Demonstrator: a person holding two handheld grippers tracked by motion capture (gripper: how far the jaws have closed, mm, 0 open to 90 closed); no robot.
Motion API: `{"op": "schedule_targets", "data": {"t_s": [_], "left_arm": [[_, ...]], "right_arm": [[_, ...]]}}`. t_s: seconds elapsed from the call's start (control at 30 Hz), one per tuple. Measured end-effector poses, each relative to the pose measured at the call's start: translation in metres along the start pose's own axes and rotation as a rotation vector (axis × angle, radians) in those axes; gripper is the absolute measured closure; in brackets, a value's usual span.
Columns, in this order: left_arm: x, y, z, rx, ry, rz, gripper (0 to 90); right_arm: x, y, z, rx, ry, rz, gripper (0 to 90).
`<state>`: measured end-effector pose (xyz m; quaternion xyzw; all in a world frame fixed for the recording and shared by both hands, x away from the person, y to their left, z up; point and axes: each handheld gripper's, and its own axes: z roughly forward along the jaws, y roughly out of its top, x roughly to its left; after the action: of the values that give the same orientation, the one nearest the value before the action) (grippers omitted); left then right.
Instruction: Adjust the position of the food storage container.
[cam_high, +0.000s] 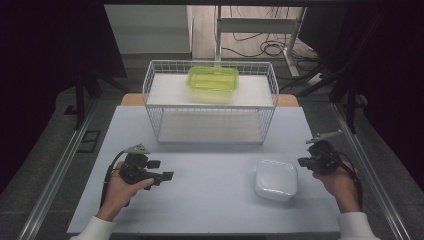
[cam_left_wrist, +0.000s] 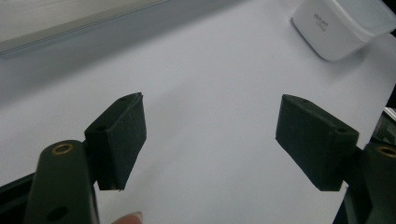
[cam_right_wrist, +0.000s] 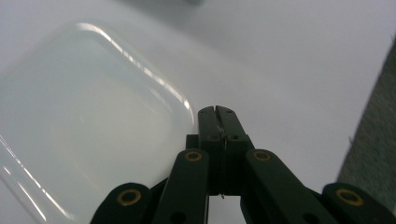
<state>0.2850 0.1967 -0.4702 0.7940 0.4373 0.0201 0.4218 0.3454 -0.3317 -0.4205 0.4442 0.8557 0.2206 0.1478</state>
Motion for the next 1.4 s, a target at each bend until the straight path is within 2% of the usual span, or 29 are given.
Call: {"op": "schedule_targets", "data": {"t_s": [0.07,0.13,0.17,0.2,0.23,0.33,0.43,0.73,0.97,1.4], "left_arm": [[0.000,0.000,-0.001,-0.010,-0.016,-0.002,23.8],[0.000,0.001,-0.001,-0.009,-0.012,0.002,23.6],[0.000,0.000,-0.001,-0.006,-0.010,0.002,23.4],[0.000,0.000,-0.001,-0.003,-0.009,0.004,23.4],[0.000,0.000,-0.001,-0.001,-0.006,0.007,23.3],[-0.001,0.000,-0.001,0.000,-0.004,0.008,23.3],[-0.002,0.000,0.001,0.005,-0.003,0.008,23.3],[-0.002,-0.001,0.002,0.011,-0.001,0.009,23.2],[-0.001,-0.001,0.000,0.006,-0.002,0.003,23.3],[0.000,-0.002,0.000,0.007,-0.001,-0.009,23.3]], "right_arm": [[0.003,-0.012,0.000,0.031,-0.020,0.012,89.3],[0.007,-0.022,0.003,0.047,-0.013,0.022,89.3],[0.009,-0.031,0.007,0.062,-0.009,0.046,89.2],[0.009,-0.031,0.007,0.062,-0.009,0.046,89.2],[0.010,-0.039,0.012,0.079,-0.008,0.070,89.3],[0.012,-0.043,0.016,0.088,-0.005,0.091,89.3],[0.016,-0.045,0.018,0.085,0.010,0.089,89.3],[0.033,-0.033,0.025,0.084,0.029,0.050,89.3],[0.048,-0.017,0.035,0.082,0.051,0.010,89.3],[0.090,0.019,0.061,0.064,0.118,-0.079,89.3]]}}
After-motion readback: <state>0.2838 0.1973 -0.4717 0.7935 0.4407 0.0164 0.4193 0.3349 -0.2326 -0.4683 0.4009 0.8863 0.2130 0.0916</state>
